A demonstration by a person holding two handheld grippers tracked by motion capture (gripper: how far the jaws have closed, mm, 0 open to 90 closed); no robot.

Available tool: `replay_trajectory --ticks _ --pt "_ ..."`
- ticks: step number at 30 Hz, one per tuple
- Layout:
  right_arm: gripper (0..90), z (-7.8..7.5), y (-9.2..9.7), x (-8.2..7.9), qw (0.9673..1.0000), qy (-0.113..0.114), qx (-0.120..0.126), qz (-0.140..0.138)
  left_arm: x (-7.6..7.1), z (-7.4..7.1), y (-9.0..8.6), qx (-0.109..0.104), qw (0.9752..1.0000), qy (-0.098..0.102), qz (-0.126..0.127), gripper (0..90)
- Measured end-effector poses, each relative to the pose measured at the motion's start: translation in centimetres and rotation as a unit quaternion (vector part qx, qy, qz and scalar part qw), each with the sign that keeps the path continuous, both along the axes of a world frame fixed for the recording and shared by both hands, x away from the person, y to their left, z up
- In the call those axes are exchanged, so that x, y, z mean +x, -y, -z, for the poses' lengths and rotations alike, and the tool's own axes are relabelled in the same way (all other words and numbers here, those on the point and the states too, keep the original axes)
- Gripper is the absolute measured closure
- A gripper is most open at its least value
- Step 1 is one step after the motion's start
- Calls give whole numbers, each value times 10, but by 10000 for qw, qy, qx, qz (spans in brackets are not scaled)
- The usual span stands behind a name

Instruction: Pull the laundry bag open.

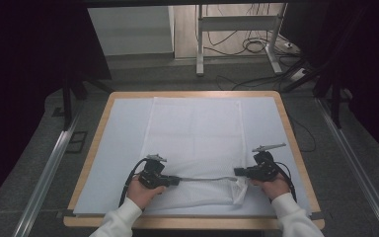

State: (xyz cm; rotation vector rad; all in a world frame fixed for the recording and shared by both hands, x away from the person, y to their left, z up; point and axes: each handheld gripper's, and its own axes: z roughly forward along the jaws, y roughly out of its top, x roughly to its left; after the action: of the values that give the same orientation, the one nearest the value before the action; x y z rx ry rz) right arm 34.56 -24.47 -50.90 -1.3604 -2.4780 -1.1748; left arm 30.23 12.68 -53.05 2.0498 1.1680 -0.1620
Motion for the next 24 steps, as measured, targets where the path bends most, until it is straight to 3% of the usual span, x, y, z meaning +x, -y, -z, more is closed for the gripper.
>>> replay_trajectory --ticks 24 --pt "879 1 -2 0 10000 -4 -50 -20 -7 -2 -27 -10 9998 19 -201 867"
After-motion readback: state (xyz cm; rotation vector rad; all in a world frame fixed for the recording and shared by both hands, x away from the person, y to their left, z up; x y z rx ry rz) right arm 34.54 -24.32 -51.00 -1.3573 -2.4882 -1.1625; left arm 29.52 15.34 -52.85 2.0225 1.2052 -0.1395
